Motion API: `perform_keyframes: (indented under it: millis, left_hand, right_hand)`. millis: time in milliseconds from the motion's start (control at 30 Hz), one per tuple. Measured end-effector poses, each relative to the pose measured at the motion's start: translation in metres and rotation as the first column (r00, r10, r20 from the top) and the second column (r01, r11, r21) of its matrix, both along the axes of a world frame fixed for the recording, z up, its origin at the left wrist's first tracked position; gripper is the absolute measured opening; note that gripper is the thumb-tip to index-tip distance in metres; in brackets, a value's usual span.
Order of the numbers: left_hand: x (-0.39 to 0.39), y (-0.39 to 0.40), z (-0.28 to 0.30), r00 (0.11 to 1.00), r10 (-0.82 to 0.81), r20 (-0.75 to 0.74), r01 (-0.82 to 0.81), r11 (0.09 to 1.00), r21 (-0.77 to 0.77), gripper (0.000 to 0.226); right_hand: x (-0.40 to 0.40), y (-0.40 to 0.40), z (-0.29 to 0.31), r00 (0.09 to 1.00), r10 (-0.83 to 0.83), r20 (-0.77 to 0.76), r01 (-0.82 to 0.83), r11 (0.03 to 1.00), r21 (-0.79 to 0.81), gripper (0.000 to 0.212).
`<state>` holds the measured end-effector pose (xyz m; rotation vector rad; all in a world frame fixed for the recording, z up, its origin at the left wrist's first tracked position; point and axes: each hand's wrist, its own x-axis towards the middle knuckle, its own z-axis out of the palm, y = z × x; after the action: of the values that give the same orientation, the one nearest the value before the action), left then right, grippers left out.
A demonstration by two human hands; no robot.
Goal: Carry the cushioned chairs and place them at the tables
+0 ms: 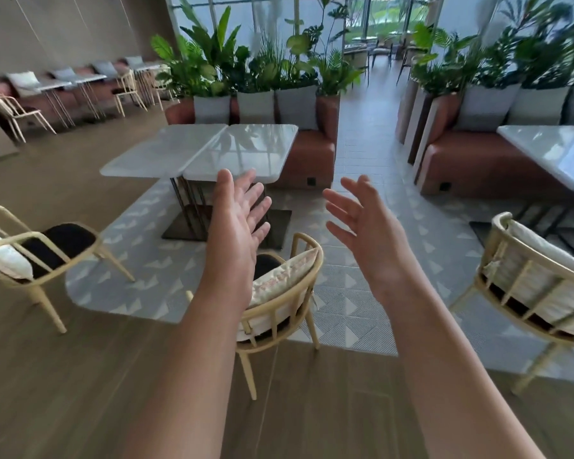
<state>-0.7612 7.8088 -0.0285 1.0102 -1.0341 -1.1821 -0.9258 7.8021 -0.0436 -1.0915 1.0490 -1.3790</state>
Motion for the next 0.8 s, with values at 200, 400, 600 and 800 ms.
perform_keyframes:
  millis: [200, 400, 600, 800]
  left_hand:
    - [-0.053, 0.007, 0.006, 0.995, -0.089, 0.033, 0.089, 0.996, 0.000, 0.067]
    - [-0.124, 0.020, 0.009, 0.978, -0.198, 0.066, 0.199, 0.980, -0.002, 0.072]
    - [-0.201, 0.041, 0.010, 0.953, -0.282, 0.110, 0.285, 0.958, -0.015, 0.074]
    - [-0.274, 0.054, 0.009, 0.916, -0.388, 0.106, 0.392, 0.920, -0.023, 0.084]
  right_hand:
    - [-0.052, 0.017, 0.003, 0.997, -0.069, 0.020, 0.069, 0.998, -0.004, 0.066]
    - [-0.122, 0.043, 0.007, 0.982, -0.185, 0.046, 0.185, 0.983, 0.001, 0.074]
    - [-0.196, 0.071, 0.009, 0.952, -0.300, 0.063, 0.301, 0.954, -0.001, 0.084]
    - [-0.265, 0.104, 0.003, 0.905, -0.421, 0.055, 0.421, 0.907, 0.003, 0.062]
